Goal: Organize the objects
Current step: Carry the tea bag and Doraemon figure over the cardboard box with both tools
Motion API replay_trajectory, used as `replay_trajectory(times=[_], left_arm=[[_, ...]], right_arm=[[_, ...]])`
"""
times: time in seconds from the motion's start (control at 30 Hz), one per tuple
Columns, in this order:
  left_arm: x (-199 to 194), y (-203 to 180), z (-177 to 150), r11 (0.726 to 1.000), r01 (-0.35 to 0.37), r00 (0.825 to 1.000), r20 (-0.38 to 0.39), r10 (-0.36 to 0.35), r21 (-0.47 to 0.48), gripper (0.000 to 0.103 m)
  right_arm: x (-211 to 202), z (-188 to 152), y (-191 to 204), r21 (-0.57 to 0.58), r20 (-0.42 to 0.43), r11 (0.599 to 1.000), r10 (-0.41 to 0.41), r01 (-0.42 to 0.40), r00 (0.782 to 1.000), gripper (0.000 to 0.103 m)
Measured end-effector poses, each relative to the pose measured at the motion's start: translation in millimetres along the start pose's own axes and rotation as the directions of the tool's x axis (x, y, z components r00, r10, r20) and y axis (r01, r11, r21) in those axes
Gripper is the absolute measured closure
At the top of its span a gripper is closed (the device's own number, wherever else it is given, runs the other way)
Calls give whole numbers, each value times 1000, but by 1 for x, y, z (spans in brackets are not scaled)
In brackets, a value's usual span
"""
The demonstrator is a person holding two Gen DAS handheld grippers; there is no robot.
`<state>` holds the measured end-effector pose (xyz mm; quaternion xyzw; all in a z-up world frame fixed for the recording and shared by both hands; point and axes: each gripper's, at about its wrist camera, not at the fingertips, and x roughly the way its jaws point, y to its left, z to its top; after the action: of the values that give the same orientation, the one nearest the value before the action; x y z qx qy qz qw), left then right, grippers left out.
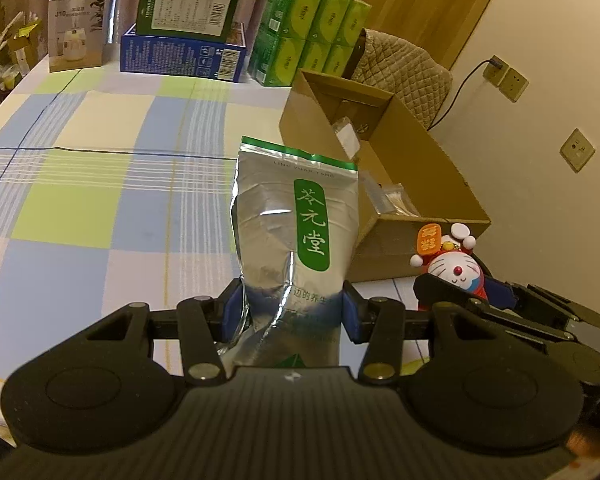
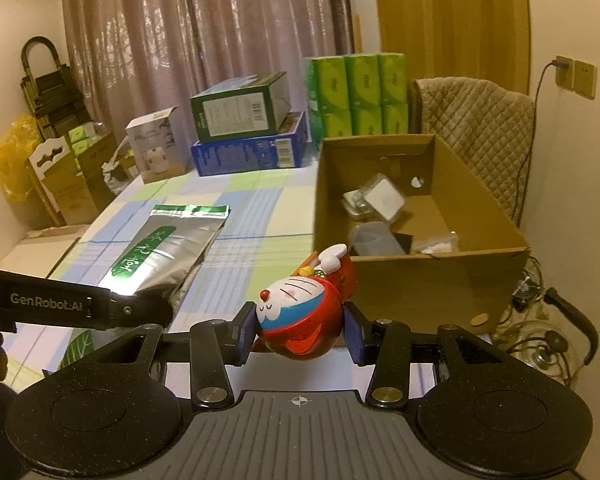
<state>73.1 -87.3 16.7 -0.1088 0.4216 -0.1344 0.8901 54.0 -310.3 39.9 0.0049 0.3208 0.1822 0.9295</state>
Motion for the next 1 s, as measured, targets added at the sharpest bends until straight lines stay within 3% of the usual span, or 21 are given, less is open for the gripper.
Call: replay_trajectory(times=[0.53,1.0], left_arm=[[19,-40,4,999,50,998,-26,-51,-10,59],[36,-77,28,997,76,997,-34,-76,5,59]], right_arm=[[-14,1,-43,26,21,998,-58,58,998,61],[-21,20,-79,34,57,995,-101,99,993,61]])
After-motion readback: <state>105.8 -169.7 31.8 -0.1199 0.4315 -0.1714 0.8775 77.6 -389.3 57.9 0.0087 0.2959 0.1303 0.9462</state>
